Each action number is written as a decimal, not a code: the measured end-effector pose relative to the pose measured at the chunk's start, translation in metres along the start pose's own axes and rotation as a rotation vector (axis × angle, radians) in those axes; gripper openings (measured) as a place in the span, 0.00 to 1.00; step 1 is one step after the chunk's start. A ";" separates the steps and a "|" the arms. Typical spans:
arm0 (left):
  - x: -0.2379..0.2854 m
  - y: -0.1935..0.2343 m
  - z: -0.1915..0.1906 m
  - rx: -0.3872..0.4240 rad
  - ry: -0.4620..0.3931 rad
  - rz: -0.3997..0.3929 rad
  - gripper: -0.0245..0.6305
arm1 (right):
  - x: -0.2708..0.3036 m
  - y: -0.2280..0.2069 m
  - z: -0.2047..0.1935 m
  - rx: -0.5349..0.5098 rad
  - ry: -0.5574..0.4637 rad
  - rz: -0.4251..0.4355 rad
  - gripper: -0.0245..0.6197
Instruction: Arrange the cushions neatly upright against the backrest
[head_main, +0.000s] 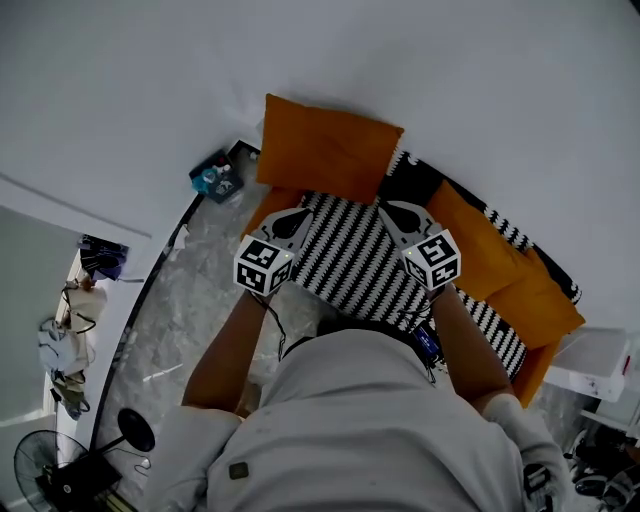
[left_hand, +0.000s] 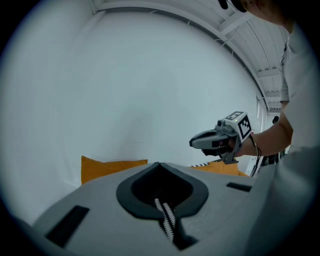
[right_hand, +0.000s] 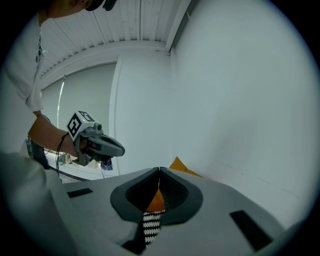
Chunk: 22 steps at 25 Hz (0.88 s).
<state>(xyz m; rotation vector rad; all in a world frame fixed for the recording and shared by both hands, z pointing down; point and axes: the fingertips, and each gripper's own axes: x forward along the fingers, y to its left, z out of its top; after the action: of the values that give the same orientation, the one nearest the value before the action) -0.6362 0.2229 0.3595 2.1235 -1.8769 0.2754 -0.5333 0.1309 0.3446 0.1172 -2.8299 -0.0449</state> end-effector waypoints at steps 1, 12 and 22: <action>0.007 0.003 0.003 -0.002 0.000 0.003 0.05 | 0.002 -0.006 0.000 -0.001 -0.001 0.003 0.08; 0.065 0.023 0.016 0.023 0.055 0.019 0.05 | 0.015 -0.065 -0.011 0.042 0.012 0.008 0.08; 0.114 0.103 0.014 0.043 0.116 -0.039 0.05 | 0.089 -0.111 -0.020 0.072 0.060 -0.040 0.09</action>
<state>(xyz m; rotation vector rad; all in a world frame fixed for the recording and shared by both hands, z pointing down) -0.7237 0.1011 0.3936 2.1207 -1.7778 0.4241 -0.6032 0.0123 0.3861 0.1879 -2.7695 0.0515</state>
